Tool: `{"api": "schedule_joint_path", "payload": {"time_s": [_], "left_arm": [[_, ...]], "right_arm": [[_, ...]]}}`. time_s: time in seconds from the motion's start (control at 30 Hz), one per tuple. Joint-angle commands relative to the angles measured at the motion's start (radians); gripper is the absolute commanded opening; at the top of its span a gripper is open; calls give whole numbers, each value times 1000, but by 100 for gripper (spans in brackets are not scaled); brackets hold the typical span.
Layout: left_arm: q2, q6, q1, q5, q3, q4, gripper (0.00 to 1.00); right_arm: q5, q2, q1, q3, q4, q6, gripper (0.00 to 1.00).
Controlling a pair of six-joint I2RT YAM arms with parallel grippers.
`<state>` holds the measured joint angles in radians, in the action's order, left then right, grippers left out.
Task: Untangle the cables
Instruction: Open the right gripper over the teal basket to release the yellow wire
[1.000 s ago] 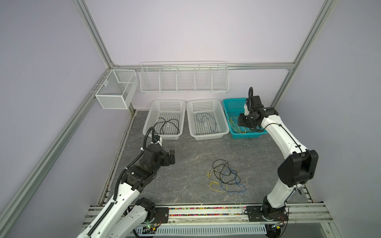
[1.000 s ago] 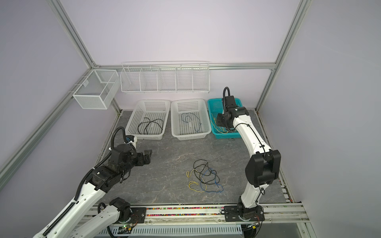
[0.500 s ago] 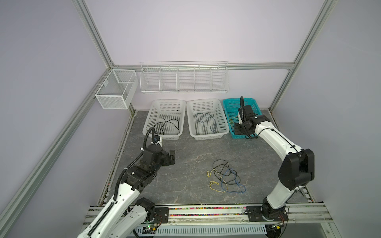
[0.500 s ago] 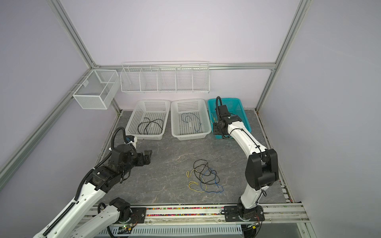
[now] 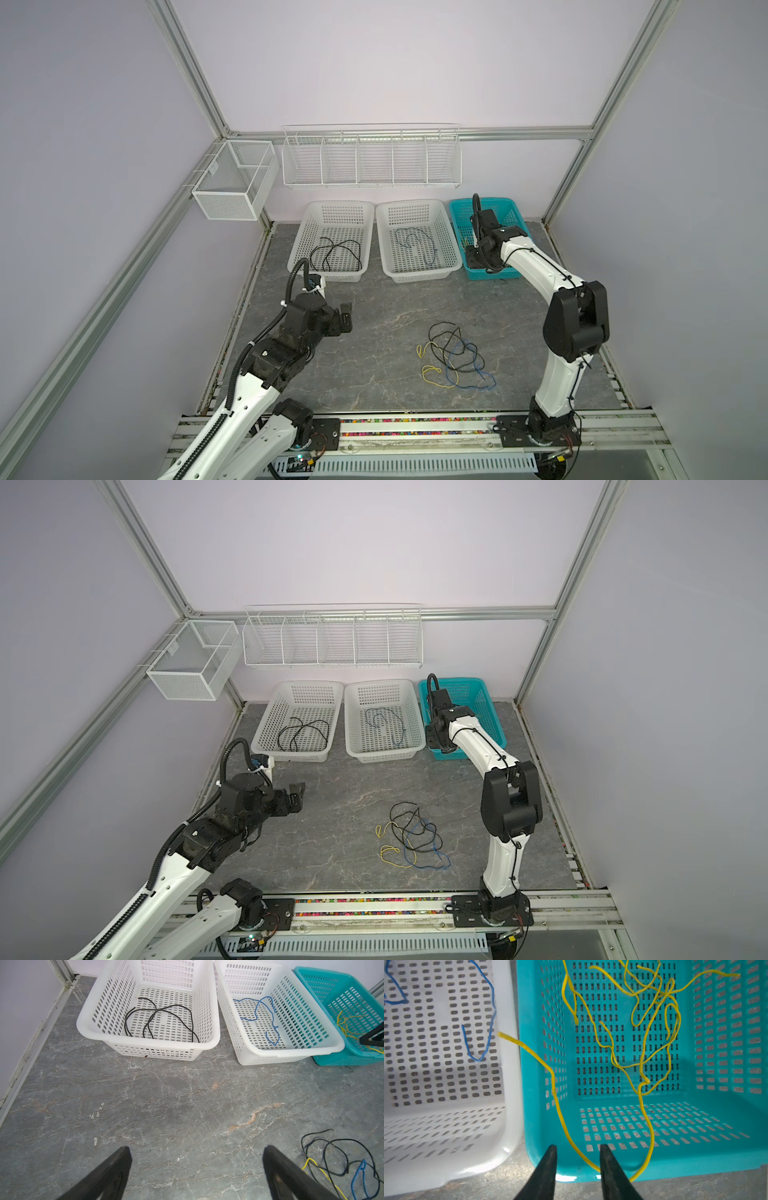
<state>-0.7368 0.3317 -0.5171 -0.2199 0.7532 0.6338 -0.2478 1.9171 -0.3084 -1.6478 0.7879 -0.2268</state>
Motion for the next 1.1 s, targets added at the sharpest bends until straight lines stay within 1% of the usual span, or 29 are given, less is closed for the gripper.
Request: {"api": "schedule_joint_path", "payload": {"time_s": [0.0,0.07,0.1,0.3,0.4,0.57,0.63,0.73,0.83,0.97,1.0,1.07], "left_arm": [[7,-5,2,-1,-9,-5,99],[5,-5,2,1,-9,-5,100],[5,-5,2,1,-9,-5,100],[6,-6,2,-1,-11,-6,100],[5,-6,2,-1,-11,-6,99],[2,-6,2,-1,-11,-6,100],[2,-8,2,-3,-12,-7,100],[1,-8,2,-4,-11,-8,99],[-1,-8,2,-7,-13,-8,99],[-3,-9,2,-10,-12,-8,100],[-3,-10,2,-11,-13,-9,100],[-1,-10,2,-12,-12,-8,100]], "right_arm": [[-16,19,0,-21,20,16,35],[-14,28,-1,-24,19,18,34],[-16,34,0,-28,20,19,32],[-36,42,12,-37,14,12,14],[-31,41,21,-51,10,12,7],[22,76,51,-122,24,2,7],[60,102,64,-163,31,2,7],[83,151,76,-239,51,1,7],[86,226,78,-373,119,5,7],[70,298,89,-490,162,-6,7],[71,311,90,-513,199,-8,8],[68,313,88,-524,209,-12,13]]}}
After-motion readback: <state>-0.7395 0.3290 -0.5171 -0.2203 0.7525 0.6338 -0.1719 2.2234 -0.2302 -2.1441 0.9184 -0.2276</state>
